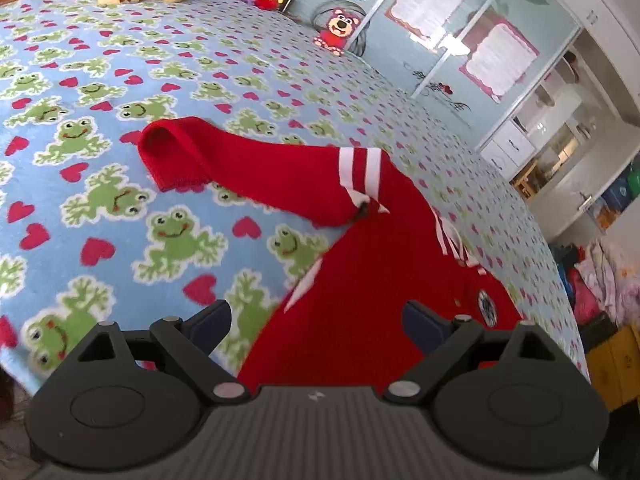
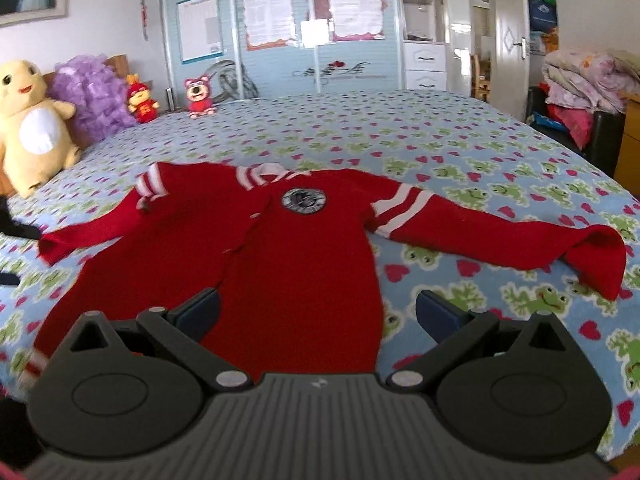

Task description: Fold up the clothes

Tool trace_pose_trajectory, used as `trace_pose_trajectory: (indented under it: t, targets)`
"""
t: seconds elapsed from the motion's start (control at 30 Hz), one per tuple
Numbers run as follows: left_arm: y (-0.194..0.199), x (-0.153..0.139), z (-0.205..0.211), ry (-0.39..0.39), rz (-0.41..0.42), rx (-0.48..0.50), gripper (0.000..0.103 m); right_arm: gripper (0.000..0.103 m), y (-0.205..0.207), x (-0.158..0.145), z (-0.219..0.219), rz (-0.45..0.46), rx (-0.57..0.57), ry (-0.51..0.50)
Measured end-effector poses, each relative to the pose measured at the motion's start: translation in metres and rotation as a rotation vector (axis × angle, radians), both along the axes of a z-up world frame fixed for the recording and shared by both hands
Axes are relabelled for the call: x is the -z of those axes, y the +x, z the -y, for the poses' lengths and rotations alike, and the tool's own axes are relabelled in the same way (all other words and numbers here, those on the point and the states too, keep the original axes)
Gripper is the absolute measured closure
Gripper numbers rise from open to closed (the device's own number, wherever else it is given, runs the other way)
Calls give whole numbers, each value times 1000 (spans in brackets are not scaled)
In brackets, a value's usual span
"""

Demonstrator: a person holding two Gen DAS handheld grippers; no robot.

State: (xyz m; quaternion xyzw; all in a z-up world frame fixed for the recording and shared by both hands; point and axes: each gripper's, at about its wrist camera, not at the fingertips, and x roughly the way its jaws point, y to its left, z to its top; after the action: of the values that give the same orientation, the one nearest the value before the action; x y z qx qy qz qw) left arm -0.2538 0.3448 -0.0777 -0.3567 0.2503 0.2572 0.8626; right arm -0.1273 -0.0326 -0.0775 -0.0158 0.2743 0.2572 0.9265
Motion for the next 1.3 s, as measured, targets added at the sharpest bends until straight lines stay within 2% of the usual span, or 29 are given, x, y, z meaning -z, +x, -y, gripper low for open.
trace_pose_trajectory:
  t: [0.2,0.33,0.5,0.63,0.87,0.9,0.93,1.07,1.1,1.13,1.17,1.23,1.3]
  targets:
    - [45,8,-10,-5,1,52,8,2,61,16,0,-103,95,55]
    - [77,14,-11,-6,-26,67,8,2,108,30,8,-242,141,166]
    - [88,32,0,-50,-1,114,8,2,162,57,5,-395,97,268]
    - [85,43,9,-81,23,144,9,1,199,76,-12,-410,75,288]
    - [82,32,20,-75,64,213,9,3,227,77,-51,-355,22,295]
    - [83,33,22,-87,67,226,9,8,228,77,-53,-356,13,313]
    - [84,35,23,-100,64,231,9,18,230,77,-52,-359,12,330]
    - [85,42,29,-122,41,240,9,38,233,84,-41,-359,44,394]
    - [85,42,30,-123,39,244,9,52,232,86,-38,-355,58,399]
    - [85,42,32,-124,37,249,9,70,231,87,-35,-351,75,392]
    - [86,41,33,-121,38,253,9,78,231,88,-32,-349,90,383]
    - [86,39,37,-114,38,264,9,89,232,91,-28,-368,73,405]
    - [87,38,40,-107,39,271,9,92,230,89,-30,-361,53,395]
